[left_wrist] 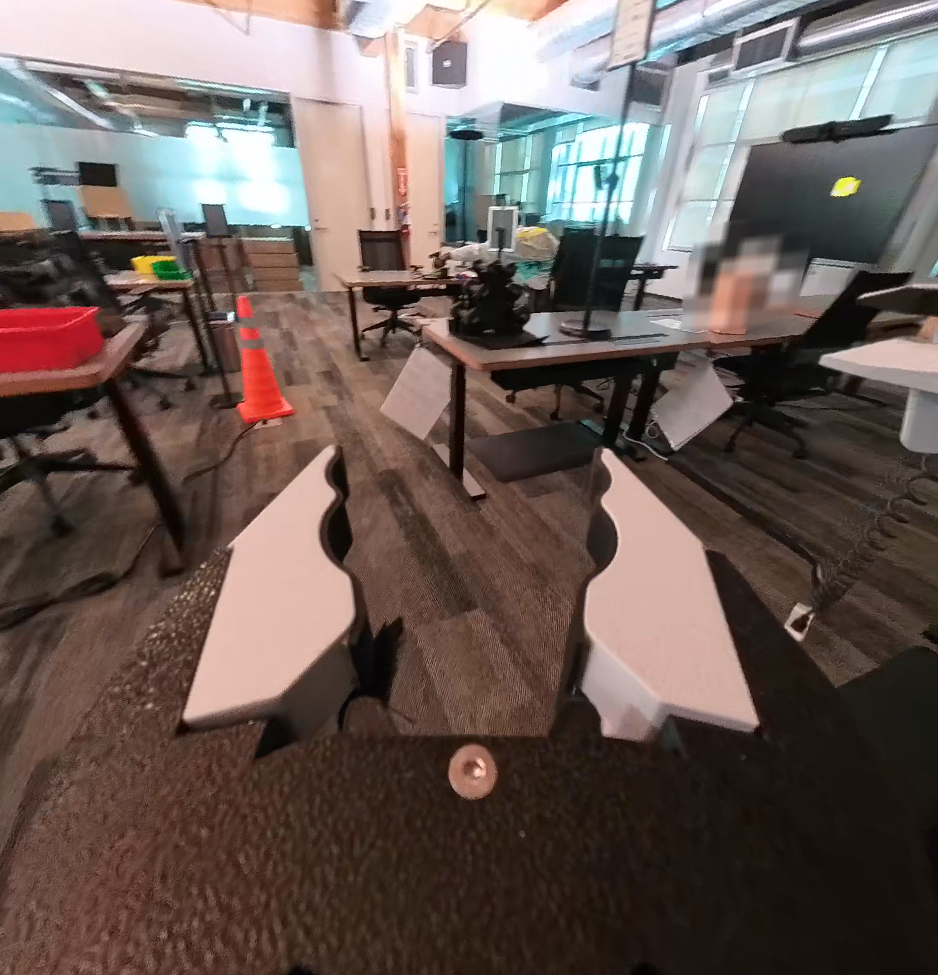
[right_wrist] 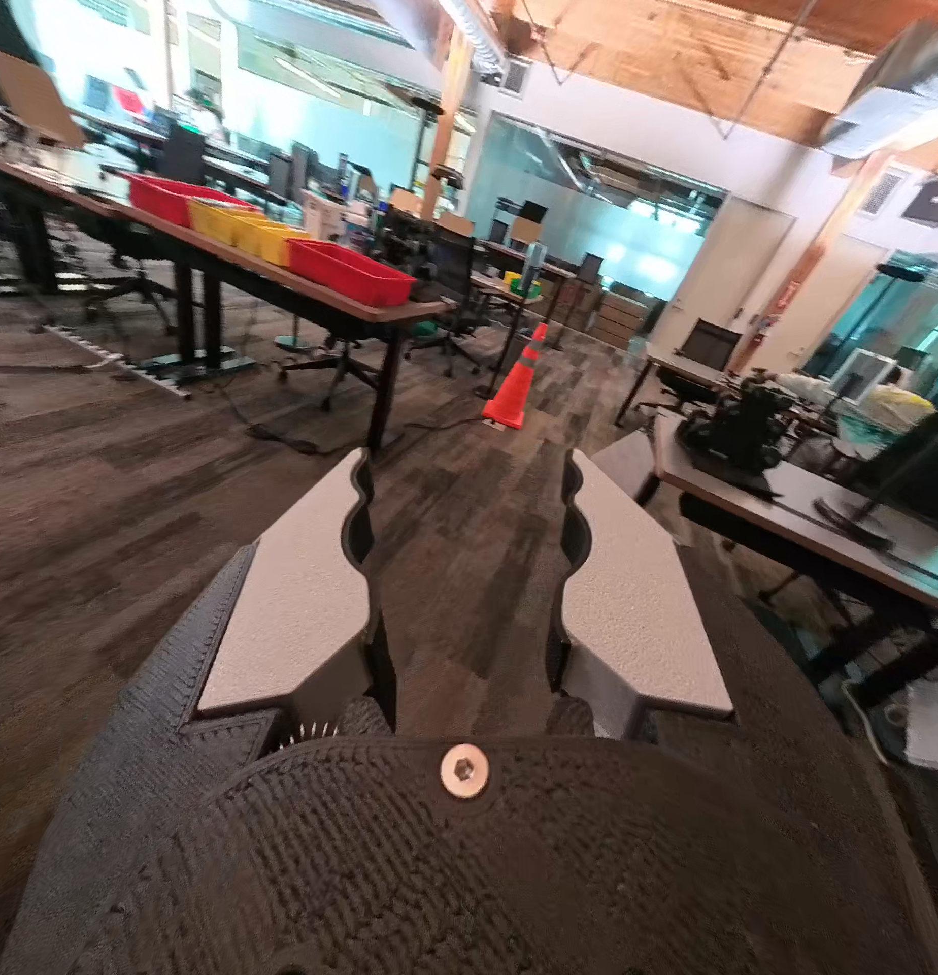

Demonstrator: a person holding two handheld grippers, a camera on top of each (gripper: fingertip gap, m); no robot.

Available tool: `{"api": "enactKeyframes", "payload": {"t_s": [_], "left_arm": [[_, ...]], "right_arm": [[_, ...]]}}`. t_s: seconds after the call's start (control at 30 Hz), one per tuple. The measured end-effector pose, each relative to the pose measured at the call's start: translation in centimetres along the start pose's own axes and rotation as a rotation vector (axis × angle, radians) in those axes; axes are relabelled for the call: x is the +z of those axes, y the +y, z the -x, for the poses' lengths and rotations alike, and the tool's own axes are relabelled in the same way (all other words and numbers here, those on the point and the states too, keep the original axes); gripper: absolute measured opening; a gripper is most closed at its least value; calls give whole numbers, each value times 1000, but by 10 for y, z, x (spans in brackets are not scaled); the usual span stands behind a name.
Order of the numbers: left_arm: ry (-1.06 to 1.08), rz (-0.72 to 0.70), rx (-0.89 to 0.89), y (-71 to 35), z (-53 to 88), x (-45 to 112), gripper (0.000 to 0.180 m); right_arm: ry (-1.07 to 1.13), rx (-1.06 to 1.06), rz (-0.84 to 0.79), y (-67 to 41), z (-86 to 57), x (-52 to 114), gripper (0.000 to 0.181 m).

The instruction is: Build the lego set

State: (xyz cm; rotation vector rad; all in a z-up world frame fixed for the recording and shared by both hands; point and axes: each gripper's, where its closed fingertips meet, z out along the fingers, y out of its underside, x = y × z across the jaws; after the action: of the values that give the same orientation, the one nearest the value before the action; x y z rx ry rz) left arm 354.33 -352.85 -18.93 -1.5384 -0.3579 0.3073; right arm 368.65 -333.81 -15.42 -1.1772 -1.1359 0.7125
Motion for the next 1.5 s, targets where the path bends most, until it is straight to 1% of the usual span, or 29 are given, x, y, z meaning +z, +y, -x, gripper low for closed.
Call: {"api": "enactKeyframes", "payload": {"t_s": [0.13,0.27,0.33,0.37,0.47,0.57,0.73,0.83,0.9,0.93,1.03,1.07,1.13,1.23,1.3,1.4,1.43,1.5], "left_arm": [[61,-32,29,-2,21,136,91],[10,-69,25,-5,73,261,87],[6,-31,-2,-11,99,329,89],[-1,-35,10,-19,112,356,90],[-78,-72,76,-39,163,428,86],[-142,-73,60,-42,220,487,86],[-269,-90,113,-35,336,590,82],[-298,-113,85,-36,405,669,81],[-301,-97,48,-40,447,726,82],[-301,-97,50,-44,465,754,82],[-286,-96,77,-59,509,840,76],[-281,-93,74,-62,524,868,71],[-271,-107,48,-67,556,917,61],[-276,-124,-14,-73,616,987,53],[-321,-131,-29,-78,662,1026,54],[-415,-153,3,-92,735,1078,51],[-440,-145,-14,-97,760,1098,51],[-396,-107,-87,-106,795,1137,55]], "right_arm": [[96,-31,26,34,-86,95,70],[140,-5,-4,57,-172,217,67],[106,39,21,61,-200,283,67],[82,42,15,59,-210,316,67],[17,23,-33,48,-231,417,66],[-96,38,-84,38,-233,523,66],[-191,-25,-154,41,-234,689,63],[-219,-45,-113,57,-245,796,61],[-245,-35,-66,58,-257,861,61],[-249,-42,-70,55,-264,890,61],[-241,-71,-61,55,-290,976,58],[-237,-67,-54,58,-299,1005,58],[-237,-49,-61,66,-315,1062,55],[-259,-23,-84,76,-337,1155,52],[-311,-10,-111,75,-341,1227,51],[-459,11,-164,64,-333,1343,50],[-521,44,-161,57,-327,1383,50],[-706,121,-151,38,-302,1455,52]]}}
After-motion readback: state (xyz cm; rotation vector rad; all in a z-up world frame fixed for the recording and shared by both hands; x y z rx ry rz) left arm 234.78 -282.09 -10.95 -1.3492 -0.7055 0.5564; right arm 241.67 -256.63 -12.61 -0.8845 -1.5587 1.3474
